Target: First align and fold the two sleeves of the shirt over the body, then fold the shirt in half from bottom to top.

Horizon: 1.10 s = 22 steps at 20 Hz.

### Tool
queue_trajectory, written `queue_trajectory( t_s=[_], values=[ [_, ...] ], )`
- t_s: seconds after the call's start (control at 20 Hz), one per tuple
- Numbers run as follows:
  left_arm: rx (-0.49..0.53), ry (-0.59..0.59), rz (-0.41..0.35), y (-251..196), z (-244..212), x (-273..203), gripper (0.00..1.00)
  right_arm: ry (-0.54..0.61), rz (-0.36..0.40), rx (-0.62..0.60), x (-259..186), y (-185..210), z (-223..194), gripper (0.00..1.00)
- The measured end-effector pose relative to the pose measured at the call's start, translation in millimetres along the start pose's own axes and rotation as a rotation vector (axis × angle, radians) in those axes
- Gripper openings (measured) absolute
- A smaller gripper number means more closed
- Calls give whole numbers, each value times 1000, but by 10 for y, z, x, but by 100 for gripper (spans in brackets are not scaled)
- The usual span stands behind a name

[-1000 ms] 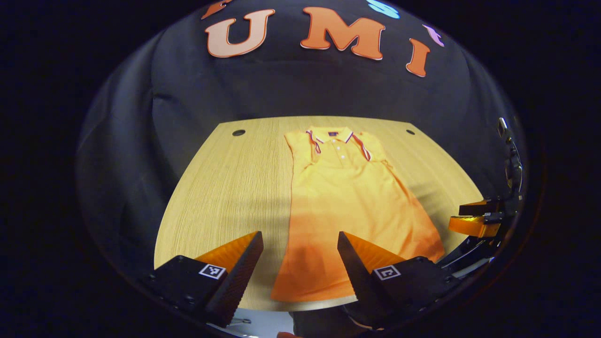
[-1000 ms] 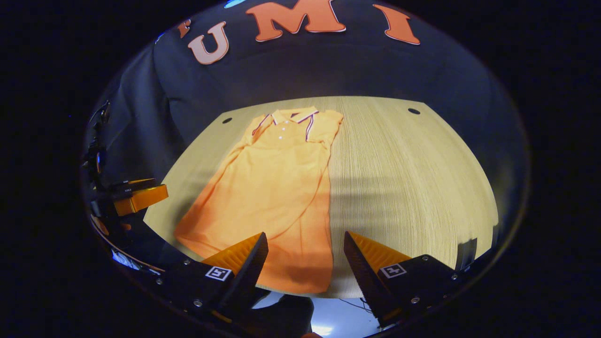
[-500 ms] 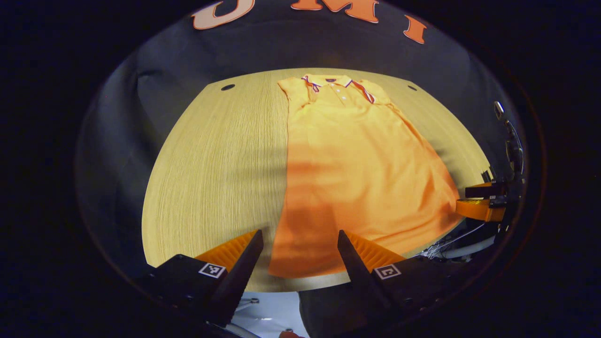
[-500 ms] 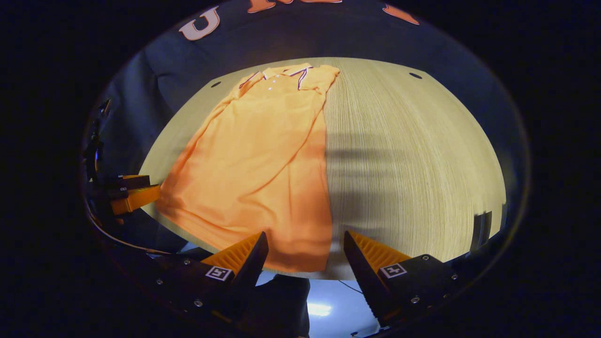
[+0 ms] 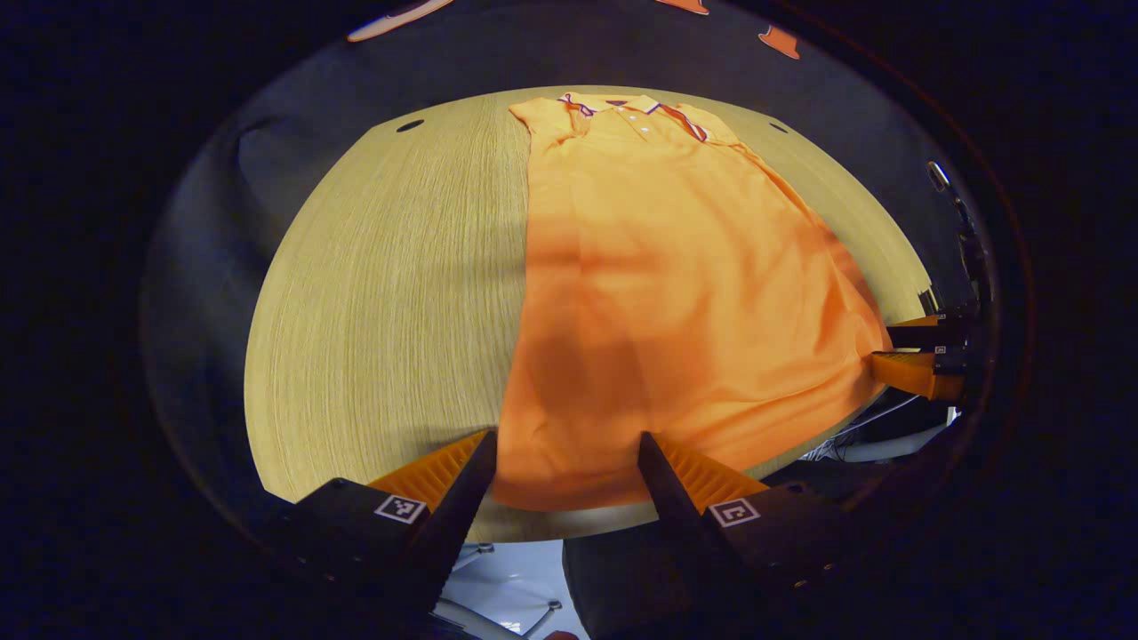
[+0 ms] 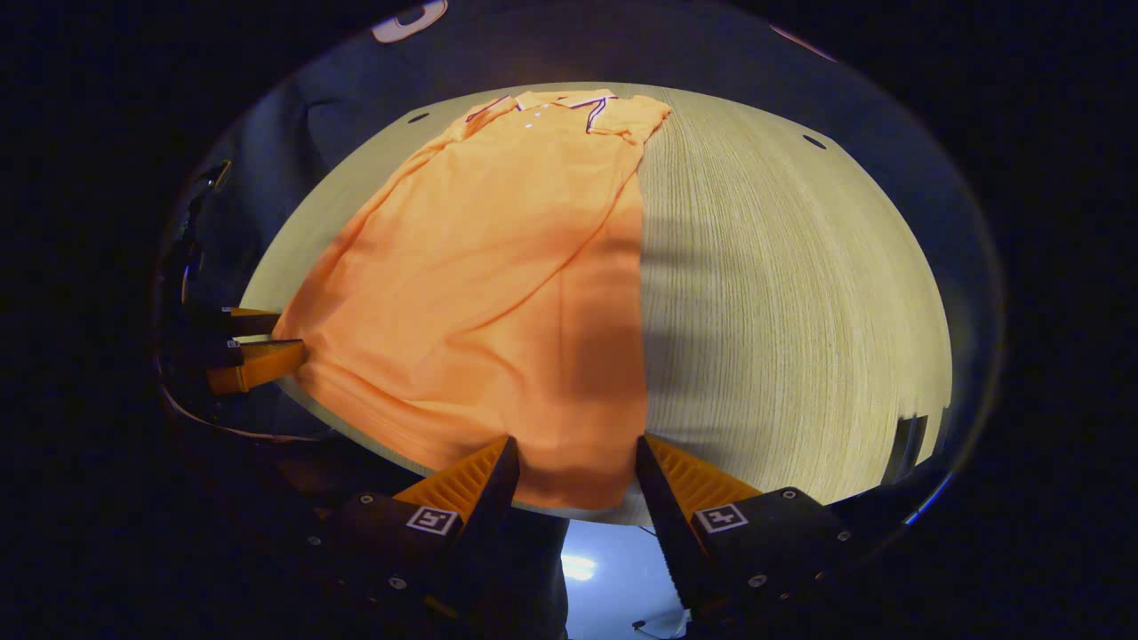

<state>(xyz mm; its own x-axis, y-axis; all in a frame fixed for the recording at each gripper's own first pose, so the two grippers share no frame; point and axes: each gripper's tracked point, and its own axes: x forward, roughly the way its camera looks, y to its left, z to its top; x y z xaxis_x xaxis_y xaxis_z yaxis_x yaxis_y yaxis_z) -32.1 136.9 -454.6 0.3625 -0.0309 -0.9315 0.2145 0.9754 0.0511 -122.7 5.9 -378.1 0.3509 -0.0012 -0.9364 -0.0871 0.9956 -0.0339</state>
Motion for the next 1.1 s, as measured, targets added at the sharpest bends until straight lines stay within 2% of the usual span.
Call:
queue_trajectory(
  t_s=[0.1, 0.15, 0.2, 0.25, 0.3, 0.35, 0.4, 0.45, 0.5, 0.55, 0.65, 0.7, 0.85, 1.1],
  values=[
    [5, 1, -1, -1, 6, -7, 99, 25, -26, -11, 10, -50, -5, 79],
    [5, -5, -1, -2, 4, -2, 99, 27, -40, -6, 12, -84, 10, 61],
    [-6, -8, 2, -3, 33, -4, 97, 36, -55, 6, 27, -101, 7, 61],
    [-15, -9, 3, 0, 57, 17, 89, 36, -52, 24, 14, -89, 16, 51],
    [-16, -4, 0, -12, 58, 18, 74, 57, -32, 24, 21, -31, -9, 46],
    [-17, -5, -8, -27, 69, 28, 65, 72, -18, 21, 7, 2, -30, 46],
    [-5, -2, -19, -60, 74, 12, 44, 84, -35, 6, 11, -9, -52, 46],
    [19, 3, -15, -74, 84, 3, 22, 64, -47, 66, -12, -27, -4, 28],
    [47, 7, -16, -78, 99, 52, 12, 62, -39, 62, -49, -8, -8, 10],
    [59, 15, -17, -70, 111, 59, 12, 69, -36, 65, 21, 6, -30, 17],
    [14, 30, -24, -58, 92, 97, 12, 86, -13, 115, 6, 34, -54, 17],
    [5, 32, -30, -76, 118, 61, 1, 92, 5, 135, -4, 55, -61, 16],
    [7, 62, -37, -85, 111, 54, 1, 118, 18, 161, -7, 93, -96, 16],
    [59, 89, -27, -100, 146, 76, 1, 116, -54, 153, -10, 95, -107, 16]
  ],
)
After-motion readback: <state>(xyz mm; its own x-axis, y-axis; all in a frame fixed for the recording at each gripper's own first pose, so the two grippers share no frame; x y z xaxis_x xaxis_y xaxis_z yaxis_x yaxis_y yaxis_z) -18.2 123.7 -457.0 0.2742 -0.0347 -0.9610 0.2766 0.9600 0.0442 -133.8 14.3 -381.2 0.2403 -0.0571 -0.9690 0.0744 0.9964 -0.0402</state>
